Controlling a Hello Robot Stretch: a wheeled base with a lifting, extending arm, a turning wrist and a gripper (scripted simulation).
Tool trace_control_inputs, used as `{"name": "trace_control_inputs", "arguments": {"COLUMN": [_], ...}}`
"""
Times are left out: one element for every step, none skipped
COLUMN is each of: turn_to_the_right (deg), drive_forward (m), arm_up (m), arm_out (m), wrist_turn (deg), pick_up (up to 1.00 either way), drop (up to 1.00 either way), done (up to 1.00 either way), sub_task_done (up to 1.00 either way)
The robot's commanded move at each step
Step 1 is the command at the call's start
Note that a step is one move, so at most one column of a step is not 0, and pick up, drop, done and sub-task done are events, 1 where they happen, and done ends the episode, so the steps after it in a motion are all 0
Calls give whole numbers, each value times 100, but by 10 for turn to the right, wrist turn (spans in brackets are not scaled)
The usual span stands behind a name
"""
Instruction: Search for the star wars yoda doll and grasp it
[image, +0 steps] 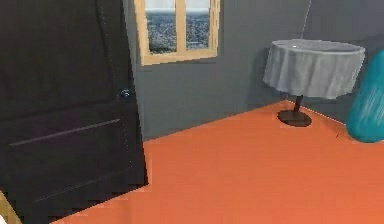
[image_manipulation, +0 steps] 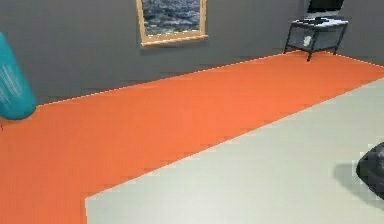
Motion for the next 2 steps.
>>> {"name": "trace_control_inputs", "arguments": {"turn_to_the_right": [0,-210], "drive_forward": [15,0], "arm_up": [0,0], "arm_out": [0,0], "wrist_turn": [0,0], "pick_up": [0,0], "drop": [0,0], "done": [0,0], "sub_task_done": [0,0]}}
